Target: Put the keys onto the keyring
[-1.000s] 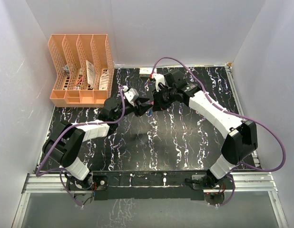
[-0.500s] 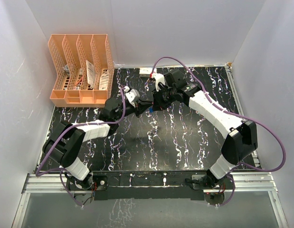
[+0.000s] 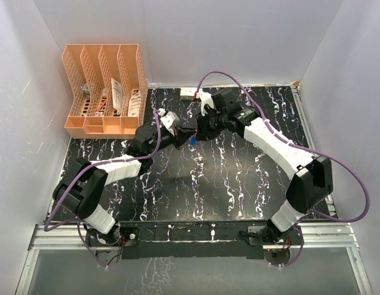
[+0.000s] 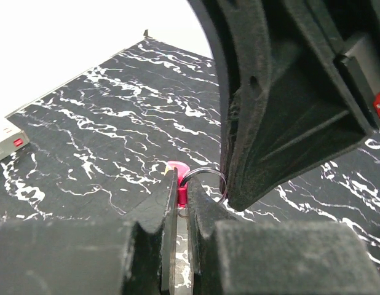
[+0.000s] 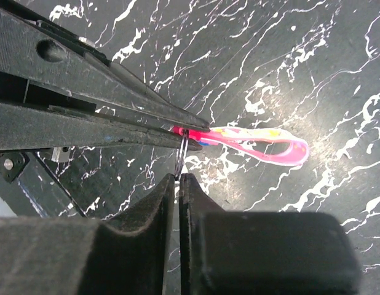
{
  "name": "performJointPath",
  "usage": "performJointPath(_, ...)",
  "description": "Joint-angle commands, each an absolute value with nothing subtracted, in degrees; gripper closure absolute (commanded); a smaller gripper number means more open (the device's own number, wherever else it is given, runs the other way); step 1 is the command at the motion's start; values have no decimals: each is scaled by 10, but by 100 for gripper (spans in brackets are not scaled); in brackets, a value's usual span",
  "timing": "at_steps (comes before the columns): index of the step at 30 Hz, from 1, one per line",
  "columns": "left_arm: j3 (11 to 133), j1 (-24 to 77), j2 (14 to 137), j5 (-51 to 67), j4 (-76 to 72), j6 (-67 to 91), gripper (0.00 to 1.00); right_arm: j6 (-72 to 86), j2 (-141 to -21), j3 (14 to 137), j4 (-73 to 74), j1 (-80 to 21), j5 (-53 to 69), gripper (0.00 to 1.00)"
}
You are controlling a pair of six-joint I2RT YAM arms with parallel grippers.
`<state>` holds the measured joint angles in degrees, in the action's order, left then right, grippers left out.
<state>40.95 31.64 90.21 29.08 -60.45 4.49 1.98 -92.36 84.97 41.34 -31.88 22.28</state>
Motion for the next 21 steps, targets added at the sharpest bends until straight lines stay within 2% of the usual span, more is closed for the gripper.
performJointPath(1,414,313,861,216,-610,88,100,45,-885,845,339,-323,203,91)
performJointPath(7,413,313,848,161,-616,164,100,64,-819,766,211,-318,183,65)
performJointPath(16,441,313,847,111,-576,256,100,76,-740,641,19,-308,172,66)
performJointPath(21,455,314,841,65,-545,328,100,115,-748,613,-48,-307,169,66)
